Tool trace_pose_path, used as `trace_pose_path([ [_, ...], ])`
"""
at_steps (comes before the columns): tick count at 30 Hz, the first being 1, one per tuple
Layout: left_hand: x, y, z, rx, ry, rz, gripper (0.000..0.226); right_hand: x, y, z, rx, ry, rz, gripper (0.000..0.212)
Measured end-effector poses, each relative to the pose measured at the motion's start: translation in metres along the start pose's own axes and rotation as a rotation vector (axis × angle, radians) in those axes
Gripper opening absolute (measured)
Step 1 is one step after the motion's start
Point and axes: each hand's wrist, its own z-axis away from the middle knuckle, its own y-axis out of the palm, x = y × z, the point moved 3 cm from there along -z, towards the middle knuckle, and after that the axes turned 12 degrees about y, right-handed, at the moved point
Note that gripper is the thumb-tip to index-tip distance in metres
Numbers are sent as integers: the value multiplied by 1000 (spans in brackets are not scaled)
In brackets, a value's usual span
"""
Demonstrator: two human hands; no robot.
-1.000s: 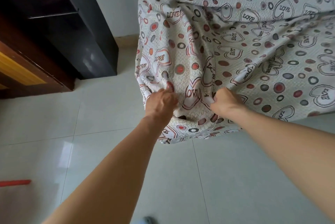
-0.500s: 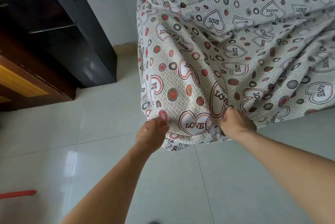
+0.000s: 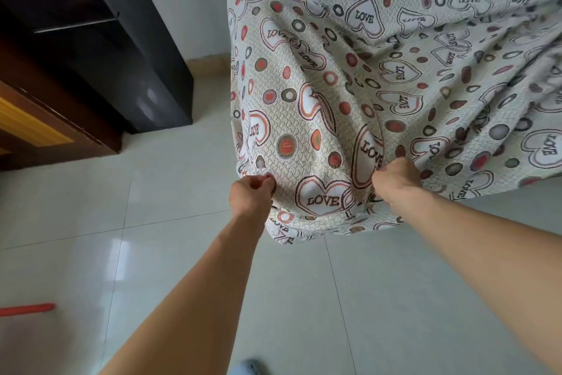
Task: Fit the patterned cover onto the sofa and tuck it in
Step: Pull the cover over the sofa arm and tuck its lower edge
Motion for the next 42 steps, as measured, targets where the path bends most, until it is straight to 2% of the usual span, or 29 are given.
trace_pose_path([
  [3, -10, -4, 13, -31, 105, -27, 12, 0, 3, 7, -25, -3, -82, 21],
  [5, -17, -9, 24, -34, 201, 63, 13, 4, 3, 12, -41, -10, -110, 28],
  [9, -41, -7, 40, 221, 356, 229, 14, 10, 0, 9, -41, 5, -86, 26],
  [11, -46, 4, 36, 326, 341, 164, 15, 11, -1, 8, -17, -1, -76, 24],
  [13, -44, 17, 29, 360, 287, 75, 16, 10, -2, 5, 9, -21, -61, 23],
  [15, -39, 24, 25, 305, 219, 70, 12, 6, -1, -2, 42, -44, -47, 21],
  [17, -34, 24, 21, 168, 136, 137, 7, 3, -1, -6, 43, -75, -32, 19],
  [19, -27, 26, 17, 26, 79, 82, 30, 0, -3, -10, 21, -101, -26, 17],
  [21, -23, 27, 13, -43, 81, -48, 43, -10, -12, -16, -9, -123, 15, 17],
  [25, -20, 28, 13, -18, 104, -147, 47, -39, -42, -37, -94, -35, 130, 26],
  [31, -11, 23, 14, -102, 131, -91, 46, -27, -14, -31, -62, 16, 113, 34],
  [33, -13, 23, 15, -128, 150, -80, 35, -25, -13, -24, -107, -42, 106, 39],
  [36, -10, 21, 13, -158, 156, -92, 15, -16, -14, -10, -190, -259, 45, 28],
  [38, -11, 18, 13, -143, 166, -126, 8, -7, -9, -2, -175, -391, 38, 23],
  [42, 0, 10, 29, -15, 283, -349, 13, 8, -4, 3, -134, -412, 94, 28],
])
